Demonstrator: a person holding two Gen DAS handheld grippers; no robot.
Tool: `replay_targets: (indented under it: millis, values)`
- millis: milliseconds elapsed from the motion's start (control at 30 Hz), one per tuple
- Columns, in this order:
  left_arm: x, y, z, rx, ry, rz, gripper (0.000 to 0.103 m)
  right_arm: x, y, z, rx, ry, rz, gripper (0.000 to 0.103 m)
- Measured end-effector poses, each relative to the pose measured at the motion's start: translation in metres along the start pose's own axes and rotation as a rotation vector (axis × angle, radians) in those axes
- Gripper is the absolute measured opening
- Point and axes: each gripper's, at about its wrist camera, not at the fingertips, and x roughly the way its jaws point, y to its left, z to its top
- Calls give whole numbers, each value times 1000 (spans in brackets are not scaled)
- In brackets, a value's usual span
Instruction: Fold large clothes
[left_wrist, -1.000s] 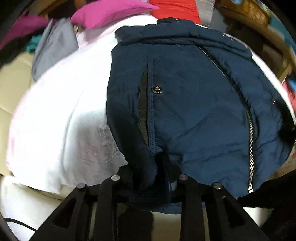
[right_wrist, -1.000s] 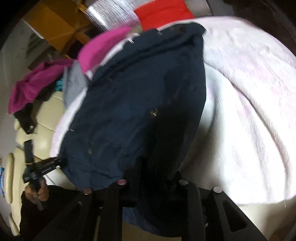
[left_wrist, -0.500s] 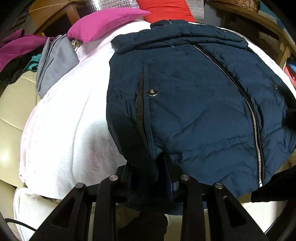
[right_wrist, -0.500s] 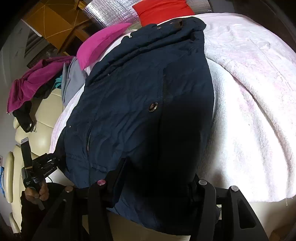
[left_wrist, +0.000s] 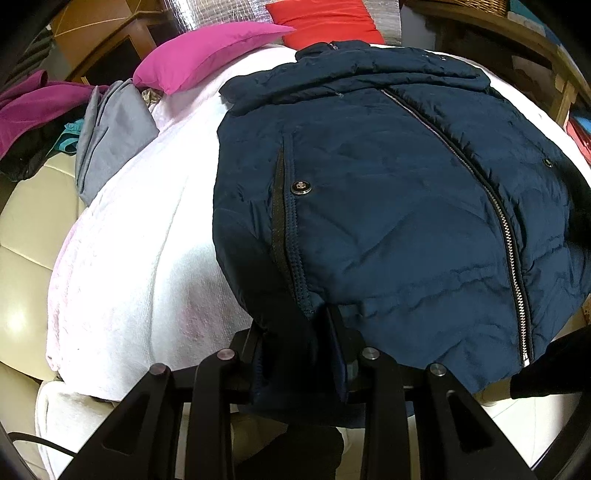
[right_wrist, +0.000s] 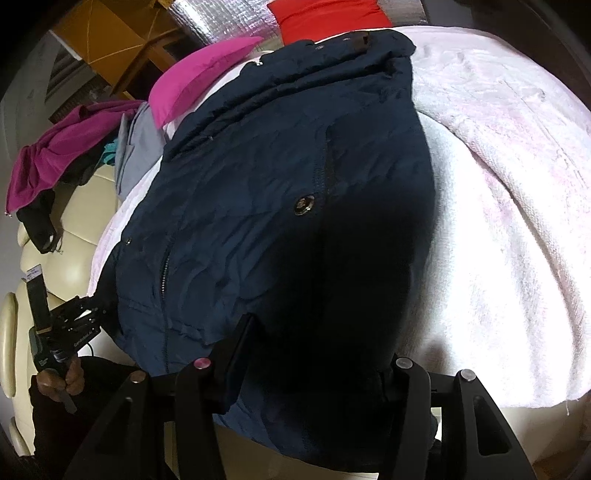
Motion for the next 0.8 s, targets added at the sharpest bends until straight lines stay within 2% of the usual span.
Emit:
replay_targets:
  millis: [233, 333, 433, 500, 600, 633, 700, 733, 767, 800]
  values:
    - [-1, -3, 0, 13, -4, 12, 32, 7, 10, -2, -42, 2, -6, 54]
    - [-3, -5, 0, 18, -10, 19, 32, 1, 17, -1, -62, -43, 34, 41]
    - [-3, -5, 0, 20, -9, 14, 32, -6, 21, 2, -61, -102, 77, 41]
    - [0, -5, 1, 18, 2, 5, 35, 6, 21, 3, -56, -54, 46, 49]
    - [0, -3, 2, 5, 2, -33, 37, 19, 26, 3, -71, -21, 0, 51]
    - [-1, -1, 3, -8, -2, -53, 37, 18, 30, 4, -92, -35, 2, 49]
    - [-3, 7, 4, -41, -10, -107, 37, 10, 37, 6, -113, -83, 8, 36]
    - [-4, 10, 6, -59, -19, -133, 30, 6, 38, 6, -115, -108, 13, 29]
    - [-7, 13, 7, -73, -34, -150, 23, 3, 38, 8, -114, -129, 22, 26]
    - [-10, 15, 10, -79, -50, -159, 21, -1, 41, 11, -114, -154, 34, 24]
